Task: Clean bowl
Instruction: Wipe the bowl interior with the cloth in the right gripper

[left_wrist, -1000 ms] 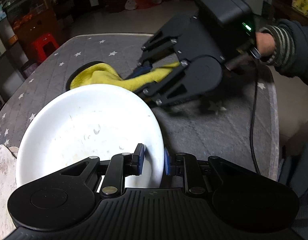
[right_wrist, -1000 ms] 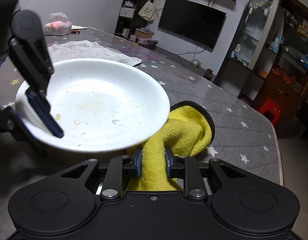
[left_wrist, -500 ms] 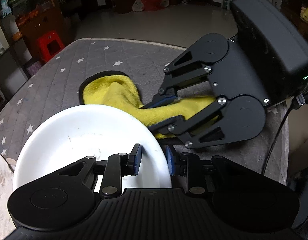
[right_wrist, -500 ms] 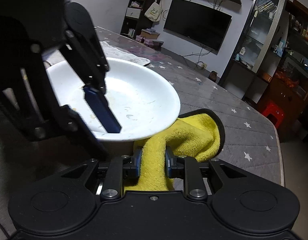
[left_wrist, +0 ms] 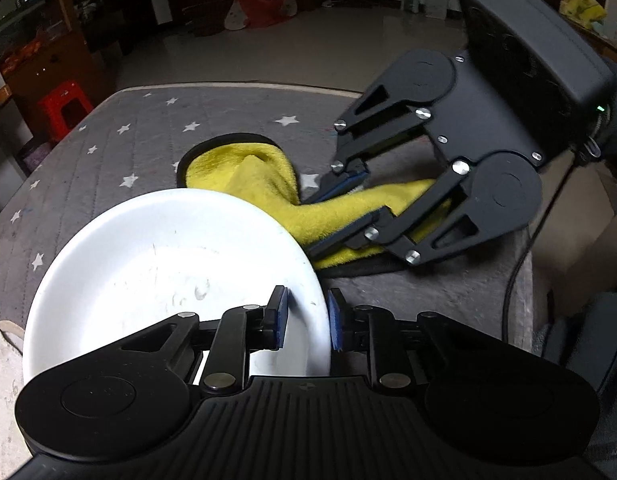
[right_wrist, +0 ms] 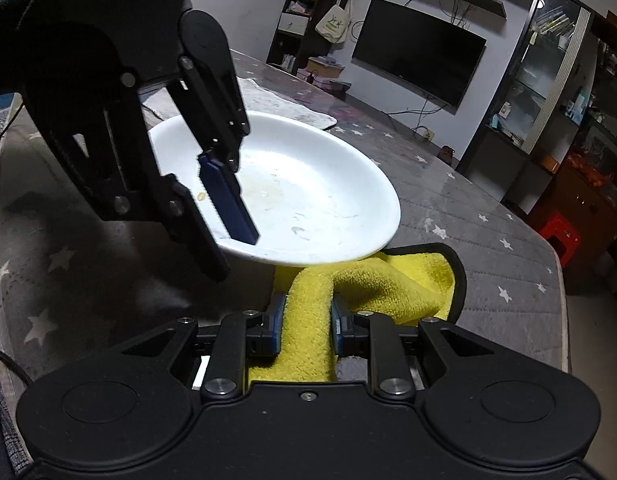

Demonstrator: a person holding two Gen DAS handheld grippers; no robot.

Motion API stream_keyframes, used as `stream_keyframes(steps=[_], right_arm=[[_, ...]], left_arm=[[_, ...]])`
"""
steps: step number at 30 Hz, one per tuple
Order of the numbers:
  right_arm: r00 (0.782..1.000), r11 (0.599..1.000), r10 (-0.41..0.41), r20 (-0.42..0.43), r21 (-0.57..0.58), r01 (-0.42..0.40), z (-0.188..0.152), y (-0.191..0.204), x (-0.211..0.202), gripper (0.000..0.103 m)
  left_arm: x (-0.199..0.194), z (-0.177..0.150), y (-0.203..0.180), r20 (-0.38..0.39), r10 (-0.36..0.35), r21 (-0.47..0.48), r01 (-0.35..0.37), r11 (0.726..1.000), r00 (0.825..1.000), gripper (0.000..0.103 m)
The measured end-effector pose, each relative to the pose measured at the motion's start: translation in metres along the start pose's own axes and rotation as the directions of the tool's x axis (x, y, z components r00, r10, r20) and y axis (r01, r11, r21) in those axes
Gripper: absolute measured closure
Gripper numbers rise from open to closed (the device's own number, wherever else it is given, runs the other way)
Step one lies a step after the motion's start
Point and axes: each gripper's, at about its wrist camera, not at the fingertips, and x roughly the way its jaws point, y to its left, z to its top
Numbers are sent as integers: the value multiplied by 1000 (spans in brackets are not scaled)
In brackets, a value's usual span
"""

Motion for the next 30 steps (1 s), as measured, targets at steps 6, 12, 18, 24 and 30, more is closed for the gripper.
stream_keyframes(steps=[6, 12, 18, 24, 30], right_arm=[[1000, 999, -19, 7, 37, 18, 6, -18, 18, 79], [999, 999, -35, 13, 22, 34, 8, -29, 32, 78], [999, 999, -27, 23, -27, 28, 10, -39, 42, 78], [1000, 999, -16, 22, -49, 17, 9, -41, 44, 79], [1000, 999, -14, 25, -52, 15, 7, -33, 35, 79]], left_arm=[[3, -1, -2, -1, -6, 12, 6, 1000, 1000, 81], [6, -2, -2, 2, -15, 17, 15, 1000, 1000, 81], [1, -7, -7, 1, -23, 25, 23, 999, 1000, 81], [-4, -5, -8, 0, -21, -27, 21, 999, 1000, 81], [6, 4, -4, -1, 11, -55, -11, 998, 1000, 80]])
